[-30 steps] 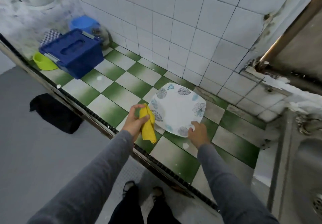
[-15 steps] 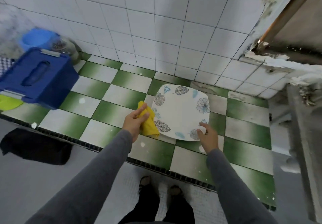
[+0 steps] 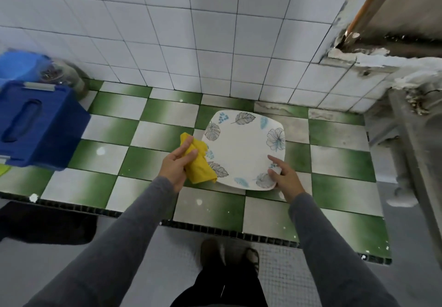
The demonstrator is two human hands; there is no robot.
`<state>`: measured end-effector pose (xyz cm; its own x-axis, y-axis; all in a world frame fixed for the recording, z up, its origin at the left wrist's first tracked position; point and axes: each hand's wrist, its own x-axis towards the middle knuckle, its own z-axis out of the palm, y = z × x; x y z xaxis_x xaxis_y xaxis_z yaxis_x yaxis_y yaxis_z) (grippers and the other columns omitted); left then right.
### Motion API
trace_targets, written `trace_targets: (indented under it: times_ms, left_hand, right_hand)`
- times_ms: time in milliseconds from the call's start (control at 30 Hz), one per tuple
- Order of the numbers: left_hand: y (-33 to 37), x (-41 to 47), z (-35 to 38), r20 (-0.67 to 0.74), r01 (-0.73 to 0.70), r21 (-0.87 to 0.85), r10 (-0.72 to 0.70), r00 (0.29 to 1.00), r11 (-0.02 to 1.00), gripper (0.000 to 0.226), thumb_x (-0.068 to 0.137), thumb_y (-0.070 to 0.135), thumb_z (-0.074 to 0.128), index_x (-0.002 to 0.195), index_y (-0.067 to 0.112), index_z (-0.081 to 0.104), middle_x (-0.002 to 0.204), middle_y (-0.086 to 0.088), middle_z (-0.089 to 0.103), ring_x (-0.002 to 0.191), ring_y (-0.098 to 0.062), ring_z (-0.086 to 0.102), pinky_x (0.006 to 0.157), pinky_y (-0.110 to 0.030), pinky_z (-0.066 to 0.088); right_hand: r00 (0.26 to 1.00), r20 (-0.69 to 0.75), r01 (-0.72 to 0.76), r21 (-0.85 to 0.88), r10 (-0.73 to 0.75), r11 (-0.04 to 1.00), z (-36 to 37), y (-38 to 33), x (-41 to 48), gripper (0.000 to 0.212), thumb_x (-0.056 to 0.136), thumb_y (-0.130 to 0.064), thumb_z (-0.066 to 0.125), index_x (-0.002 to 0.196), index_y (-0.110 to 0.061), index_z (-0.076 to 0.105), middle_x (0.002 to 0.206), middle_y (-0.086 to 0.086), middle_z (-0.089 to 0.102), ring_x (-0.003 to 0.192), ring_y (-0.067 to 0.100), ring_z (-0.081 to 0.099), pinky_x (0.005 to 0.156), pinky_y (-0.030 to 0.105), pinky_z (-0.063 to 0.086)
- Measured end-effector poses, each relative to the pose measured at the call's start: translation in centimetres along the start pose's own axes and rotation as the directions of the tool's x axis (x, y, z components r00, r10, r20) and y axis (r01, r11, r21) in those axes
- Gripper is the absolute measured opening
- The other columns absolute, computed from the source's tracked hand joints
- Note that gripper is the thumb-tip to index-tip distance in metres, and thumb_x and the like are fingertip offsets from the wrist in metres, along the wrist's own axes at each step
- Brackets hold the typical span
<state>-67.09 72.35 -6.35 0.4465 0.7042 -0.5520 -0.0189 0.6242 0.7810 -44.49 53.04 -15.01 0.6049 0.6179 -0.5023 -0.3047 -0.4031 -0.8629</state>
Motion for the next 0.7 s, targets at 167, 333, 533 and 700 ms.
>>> trace_targets:
  times_ms: [167, 333, 533, 700]
  left_hand:
    - [0.7, 0.3, -0.3, -0.022, 0.008, -0.023, -0.009, 1.0, 1.0, 0.049, 0.094, -0.001, 0.058, 0.139, 0.018, 0.054, 0.132, -0.006, 0.053, 0.125, -0.027, 0.051, 0.108, -0.048, 0.043]
    - [1.2, 0.3, -0.3, -0.029, 0.011, -0.024, -0.012, 1.0, 1.0, 0.051, 0.094, 0.0, 0.058, 0.142, 0.017, 0.053, 0.131, -0.007, 0.052, 0.124, -0.03, 0.051, 0.106, -0.051, 0.044]
    - [1.8, 0.3, -0.1, -0.013, 0.002, -0.02, -0.002, 1.0, 1.0, 0.051, 0.094, 0.002, 0.06, 0.141, 0.02, 0.053, 0.149, -0.01, 0.045, 0.131, -0.034, 0.048, 0.109, -0.056, 0.041]
    - [2.9, 0.0, 1.4, 0.03, -0.002, -0.012, 0.003, 1.0, 1.0, 0.049, 0.093, 0.002, 0.06, 0.139, 0.019, 0.056, 0.147, -0.008, 0.047, 0.129, -0.031, 0.051, 0.108, -0.052, 0.043]
  right_hand:
    - [0.995, 0.064, -0.078, 0.116, 0.071, 0.99, 0.0, -1.0, 0.1, 0.059, 0.094, 0.016, 0.05, 0.134, -0.027, 0.056, 0.135, 0.015, 0.056, 0.107, 0.03, 0.064, 0.078, 0.03, 0.061]
    - [0.991, 0.048, -0.131, 0.251, 0.123, 0.959, 0.1, -1.5, -0.4, 0.068, 0.095, 0.02, 0.044, 0.145, -0.026, 0.049, 0.134, 0.015, 0.055, 0.108, 0.03, 0.062, 0.072, 0.028, 0.061]
    - [0.992, -0.002, -0.118, 0.375, 0.128, 0.919, 0.7, -1.5, -1.6, 0.071, 0.094, 0.023, 0.04, 0.15, -0.019, 0.042, 0.145, 0.017, 0.05, 0.121, 0.031, 0.056, 0.079, 0.028, 0.06]
    - [0.993, -0.041, -0.086, 0.406, 0.112, 0.91, 0.1, -3.0, -3.2, 0.072, 0.094, 0.024, 0.038, 0.151, -0.019, 0.041, 0.14, 0.012, 0.052, 0.106, 0.024, 0.062, 0.073, 0.027, 0.061]
